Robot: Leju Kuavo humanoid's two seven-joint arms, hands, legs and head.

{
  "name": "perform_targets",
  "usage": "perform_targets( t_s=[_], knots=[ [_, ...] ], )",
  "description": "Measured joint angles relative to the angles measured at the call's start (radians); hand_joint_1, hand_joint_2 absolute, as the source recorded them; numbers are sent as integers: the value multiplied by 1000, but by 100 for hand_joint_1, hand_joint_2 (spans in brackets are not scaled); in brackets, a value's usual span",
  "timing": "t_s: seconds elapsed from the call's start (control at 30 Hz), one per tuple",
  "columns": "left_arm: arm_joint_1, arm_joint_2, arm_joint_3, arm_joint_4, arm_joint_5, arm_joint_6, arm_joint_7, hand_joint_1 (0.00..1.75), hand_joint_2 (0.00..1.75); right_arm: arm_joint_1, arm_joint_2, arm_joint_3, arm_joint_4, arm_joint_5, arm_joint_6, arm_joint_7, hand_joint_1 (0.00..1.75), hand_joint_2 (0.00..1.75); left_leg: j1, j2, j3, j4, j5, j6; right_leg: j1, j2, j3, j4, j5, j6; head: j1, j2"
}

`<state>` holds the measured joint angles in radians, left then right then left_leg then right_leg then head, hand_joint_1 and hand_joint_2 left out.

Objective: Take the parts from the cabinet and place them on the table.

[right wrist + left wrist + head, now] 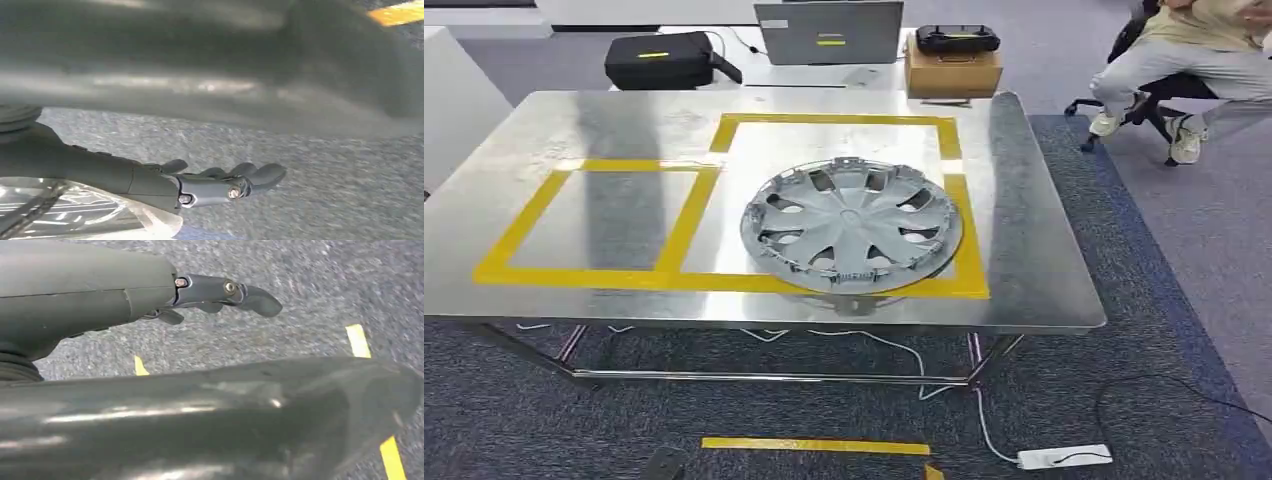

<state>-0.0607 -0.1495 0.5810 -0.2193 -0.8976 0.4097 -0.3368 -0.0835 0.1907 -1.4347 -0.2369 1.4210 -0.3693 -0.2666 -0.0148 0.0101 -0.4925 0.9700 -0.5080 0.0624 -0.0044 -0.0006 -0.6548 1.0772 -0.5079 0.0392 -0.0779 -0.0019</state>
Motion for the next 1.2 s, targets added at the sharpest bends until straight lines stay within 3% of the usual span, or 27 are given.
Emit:
perform_targets(
  t_s=[0.07,0.1,0.13,0.17,0.23,0.27,0.3,0.33,0.4,0.43,0.47,0.5,0.57,0.6,0.63,0.67,0.7,0.77,0.8,0.9,0.97,1.0,1.07,1.1,1.13,1.17,1.2],
  knots=[
    [1,-2,0,0,0,0,0,0,0,-2,-2,0,1,-2,0,0,0,0,-1,2,-21,1,14,-1,-4,0,-43,146,-102,8,1,0],
    [2,-3,0,0,0,0,0,0,0,-2,-3,0,1,-2,0,0,0,0,-1,4,-30,2,22,-1,-4,0,-57,209,-130,13,2,0],
    [2,-3,0,0,0,0,0,0,0,0,-5,0,1,-2,0,0,0,0,-1,6,-41,3,29,-2,-6,0,-55,238,-130,17,2,0],
    [2,-3,0,0,0,0,0,0,0,1,-6,0,1,-2,0,0,0,0,0,6,-51,5,35,-5,-9,-1,-29,220,-107,20,2,0],
    [2,-3,1,0,0,0,0,0,0,0,-9,0,1,-2,0,0,0,0,2,6,-66,14,43,-12,-14,-2,88,59,-41,24,2,0],
    [1,-4,1,0,0,0,0,0,0,-2,-10,1,1,-2,0,0,0,0,2,6,-68,21,45,-15,-17,-3,155,-39,-27,26,2,0],
    [1,-4,1,0,0,0,0,0,0,-5,-10,2,1,-1,0,0,0,0,-3,6,-79,30,46,-20,-13,-3,201,-98,-49,22,3,0],
    [0,-4,1,0,0,1,0,0,0,-6,-10,3,1,-2,0,0,0,0,-3,6,-80,34,51,-27,-11,0,186,-89,-38,7,-2,0],
    [-1,-5,2,0,0,2,0,0,0,-3,-10,3,1,-3,0,0,0,0,-1,5,-82,37,59,-37,-9,0,171,-91,-40,-4,0,0],
    [1,-5,3,0,0,2,0,0,0,-2,-10,3,1,-3,0,0,0,0,-2,5,-84,39,61,-42,-11,-1,168,-95,-35,-13,2,0],
    [2,-3,4,0,0,2,0,0,0,-3,-10,3,2,-3,0,0,0,0,2,0,-89,49,44,-50,-16,-5,163,-97,-26,-26,2,0],
    [3,-3,5,0,0,2,0,0,0,-4,-10,3,2,-3,1,0,0,0,3,-2,-100,78,1,-58,-16,-5,156,-98,-20,-35,-3,0],
    [2,-3,7,0,0,2,0,0,0,-3,-10,4,2,-3,1,0,0,0,12,-3,-147,230,-109,-70,-15,-6,136,-96,-6,-39,-5,0],
    [2,-3,8,0,0,3,0,0,0,-3,-10,4,2,-3,1,0,0,0,14,-3,-165,301,-143,-72,-15,-6,131,-95,2,-38,-5,0],
    [3,-4,8,0,0,5,0,0,0,-2,-10,4,2,-3,1,0,0,0,16,-3,-167,340,-152,-74,-15,-6,124,-93,10,-37,-5,0],
    [3,-3,9,0,0,6,0,0,0,-2,-10,4,2,-3,1,0,0,0,18,-3,-148,327,-133,-75,-15,-5,114,-90,17,-35,-5,0],
    [3,-3,10,0,0,6,0,0,0,-1,-10,4,2,-3,1,0,0,0,21,-3,-109,273,-98,-74,-15,-4,106,-88,23,-33,-5,0],
    [3,-3,13,0,0,6,0,0,0,-2,-10,4,3,-3,1,0,0,0,21,-5,8,76,-22,-66,-16,-3,97,-84,29,-26,-5,0],
    [1,-3,14,0,0,6,0,0,0,-2,-10,4,3,-3,1,0,0,0,20,-10,39,16,-36,-59,-15,-3,92,-83,34,-20,-5,0],
    [3,-3,15,0,0,6,-2,0,0,-4,-10,5,3,-3,1,0,0,0,10,-13,28,8,-27,-52,-17,-4,84,-84,52,1,-4,0],
    [2,-4,16,0,0,7,-2,0,0,-2,-10,5,3,-3,1,0,0,0,19,-8,18,-6,-5,-31,-21,-2,73,-73,48,13,-4,0],
    [1,-3,16,0,0,8,-2,0,0,-1,-11,5,3,-3,0,0,0,0,16,-5,9,-7,1,-22,-17,-2,54,-48,11,16,-1,0],
    [0,-5,16,0,0,9,-2,0,0,-2,-11,5,5,-3,1,0,0,0,11,-3,-13,-6,16,-11,-17,0,8,93,-100,17,5,0],
    [1,-6,16,0,0,9,-2,0,0,-3,-11,5,6,-3,1,0,0,0,7,0,-23,-5,24,-9,-17,-1,-13,166,-138,19,3,0],
    [1,-6,16,0,0,9,-2,0,0,-2,-11,5,6,-3,1,0,0,0,4,1,-35,-3,33,-8,-16,-1,-25,219,-149,20,5,0],
    [1,-6,16,0,0,9,-2,0,0,-2,-12,5,6,-3,1,0,0,0,2,1,-46,-2,40,-9,-16,-1,-13,225,-131,19,3,0],
    [1,-6,17,0,0,9,-2,0,0,-1,-13,5,6,-3,1,0,0,0,1,1,-55,1,47,-11,-15,-1,18,191,-98,17,4,0]
  ],
)
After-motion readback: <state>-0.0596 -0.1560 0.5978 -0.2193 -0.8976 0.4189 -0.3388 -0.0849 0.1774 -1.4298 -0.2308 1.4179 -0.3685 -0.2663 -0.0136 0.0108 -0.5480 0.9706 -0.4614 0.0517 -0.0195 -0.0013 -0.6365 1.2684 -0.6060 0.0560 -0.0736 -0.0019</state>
